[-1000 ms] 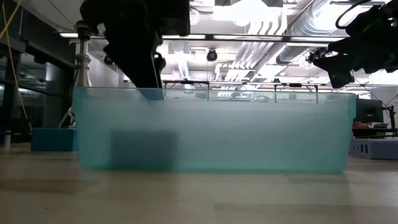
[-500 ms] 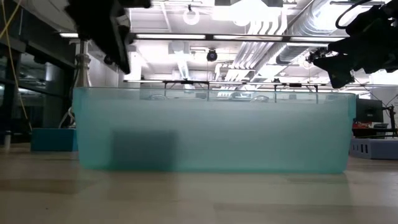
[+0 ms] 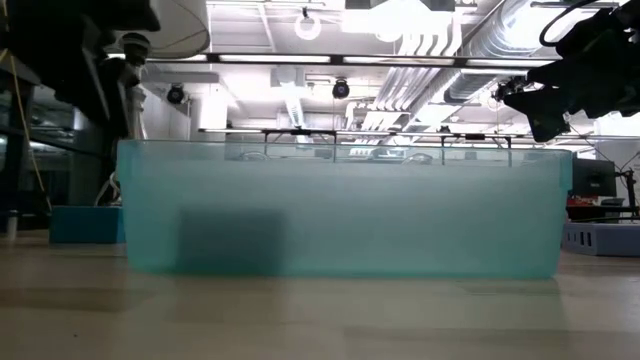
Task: Pick & Place Office items
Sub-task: Put the bottom light blue digital clock into the blue bin
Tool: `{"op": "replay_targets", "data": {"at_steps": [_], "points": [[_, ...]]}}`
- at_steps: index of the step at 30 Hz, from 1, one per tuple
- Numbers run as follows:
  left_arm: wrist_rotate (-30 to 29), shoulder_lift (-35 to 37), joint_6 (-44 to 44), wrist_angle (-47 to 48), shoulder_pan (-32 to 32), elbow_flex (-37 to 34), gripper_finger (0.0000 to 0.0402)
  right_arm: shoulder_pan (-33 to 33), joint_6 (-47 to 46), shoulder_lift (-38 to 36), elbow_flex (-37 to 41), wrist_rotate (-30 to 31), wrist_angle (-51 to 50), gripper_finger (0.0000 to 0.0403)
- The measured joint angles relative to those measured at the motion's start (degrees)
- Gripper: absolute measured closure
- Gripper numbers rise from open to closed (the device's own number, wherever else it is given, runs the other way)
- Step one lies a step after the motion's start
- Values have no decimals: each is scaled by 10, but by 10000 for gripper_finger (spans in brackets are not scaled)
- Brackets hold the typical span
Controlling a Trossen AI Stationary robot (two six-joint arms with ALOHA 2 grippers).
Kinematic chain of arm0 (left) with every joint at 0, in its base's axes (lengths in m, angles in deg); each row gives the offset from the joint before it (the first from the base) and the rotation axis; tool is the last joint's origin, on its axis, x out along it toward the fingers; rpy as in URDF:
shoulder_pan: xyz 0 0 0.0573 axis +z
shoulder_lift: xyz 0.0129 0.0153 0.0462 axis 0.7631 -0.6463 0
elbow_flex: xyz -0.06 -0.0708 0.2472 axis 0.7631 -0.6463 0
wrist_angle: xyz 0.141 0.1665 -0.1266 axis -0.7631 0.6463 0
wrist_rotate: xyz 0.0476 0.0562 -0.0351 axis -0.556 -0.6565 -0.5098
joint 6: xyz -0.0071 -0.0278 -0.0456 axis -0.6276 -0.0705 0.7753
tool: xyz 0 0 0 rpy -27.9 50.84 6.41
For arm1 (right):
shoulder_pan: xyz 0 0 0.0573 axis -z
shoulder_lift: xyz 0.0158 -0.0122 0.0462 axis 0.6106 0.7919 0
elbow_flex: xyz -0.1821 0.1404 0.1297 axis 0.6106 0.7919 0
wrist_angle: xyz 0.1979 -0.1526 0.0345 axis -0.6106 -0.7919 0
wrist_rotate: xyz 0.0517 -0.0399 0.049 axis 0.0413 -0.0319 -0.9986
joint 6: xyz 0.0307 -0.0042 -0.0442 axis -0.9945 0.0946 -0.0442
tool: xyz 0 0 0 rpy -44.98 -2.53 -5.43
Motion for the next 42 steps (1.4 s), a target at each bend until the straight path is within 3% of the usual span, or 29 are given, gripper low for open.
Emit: {"op": "replay_targets", "data": {"at_steps": [15, 31, 42], "points": [[-2, 47, 45, 0, 26, -92, 210, 0, 0, 0, 0, 0, 0, 201], [9, 30, -96, -8, 59, -109, 210, 0, 0, 0, 0, 0, 0, 201], [26, -6, -97, -15, 59, -109, 210, 0, 0, 0, 0, 0, 0, 201]]}}
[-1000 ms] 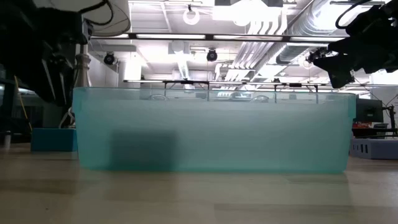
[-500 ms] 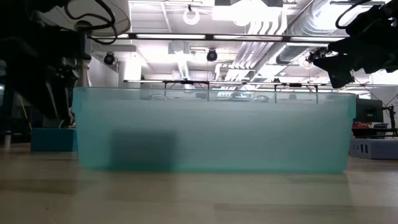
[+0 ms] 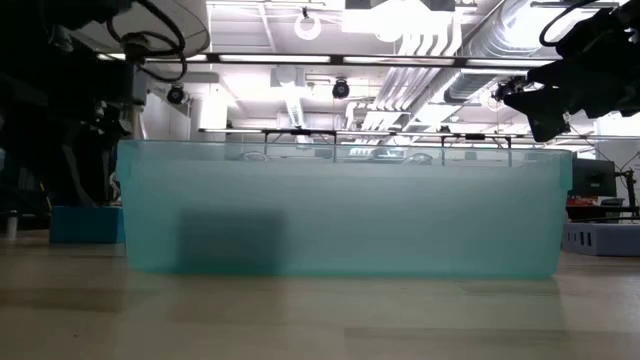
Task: Pick & Place Office items
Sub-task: Put the bottom light blue digital clock into the blue bin
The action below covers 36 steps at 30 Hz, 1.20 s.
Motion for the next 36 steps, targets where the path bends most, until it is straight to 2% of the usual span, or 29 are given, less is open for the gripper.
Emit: {"op": "replay_targets", "data": {"at_steps": [15, 25, 36], "points": [[40, -39, 1, -24, 31, 0, 214, 0, 0, 0, 0, 0, 0, 201], [40, -39, -4, -24, 32, 0, 259, 0, 0, 0, 0, 0, 0, 201], [41, -39, -3, -24, 32, 0, 288, 0, 0, 0, 0, 0, 0, 201]]}}
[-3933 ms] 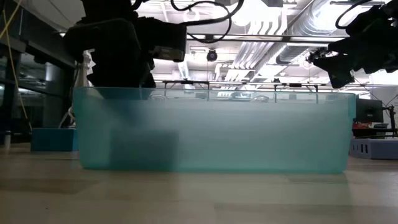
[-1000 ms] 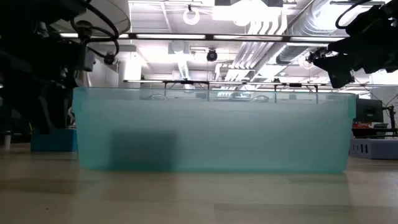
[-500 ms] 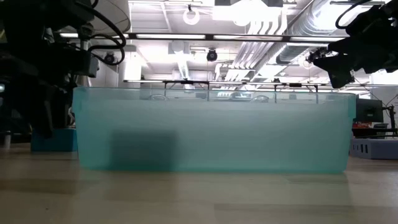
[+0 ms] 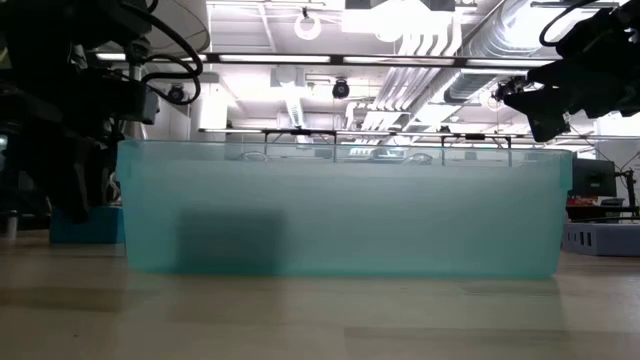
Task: Pick & Place Office items
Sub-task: Put the bottom light blue digital clock into the blue bin
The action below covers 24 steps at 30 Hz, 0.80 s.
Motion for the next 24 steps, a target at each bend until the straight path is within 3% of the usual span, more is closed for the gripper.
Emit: {"op": "replay_targets", "data": {"at_steps": [8, 24], "points": [[1, 0, 0, 0, 0, 0, 313, 0, 0, 0, 0, 0, 0, 201], [1, 0, 0, -5, 0, 0, 315, 0, 0, 0, 0, 0, 0, 201]]}}
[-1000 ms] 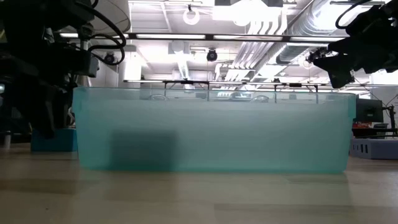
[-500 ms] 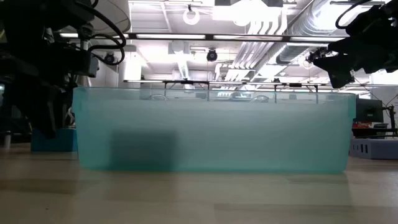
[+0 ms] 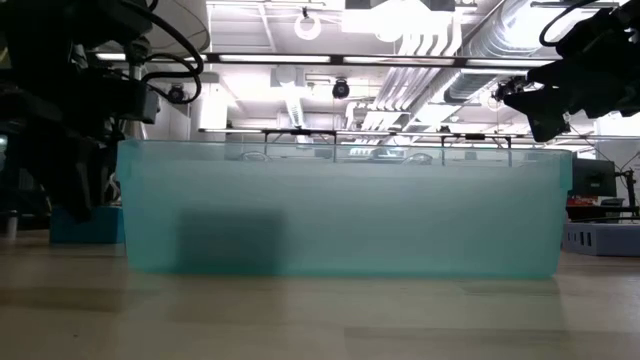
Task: Pick & Place Office items
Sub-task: Put the bottom light blue digital clock into the blue bin
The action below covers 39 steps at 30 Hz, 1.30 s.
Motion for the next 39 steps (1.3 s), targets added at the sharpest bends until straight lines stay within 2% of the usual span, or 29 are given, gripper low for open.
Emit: {"op": "replay_targets", "data": {"at_steps": [9, 16, 26, 39], "points": [[0, 1, 0, -2, 0, 0, 357, 0, 0, 0, 0, 0, 0, 201], [0, 1, 0, -2, 0, 0, 342, 0, 0, 0, 0, 0, 0, 201], [0, 3, 0, -5, 0, 0, 347, 0, 0, 0, 0, 0, 0, 201], [-2, 65, -18, -19, 0, 1, 348, 0, 0, 0, 0, 0, 0, 201]]}}
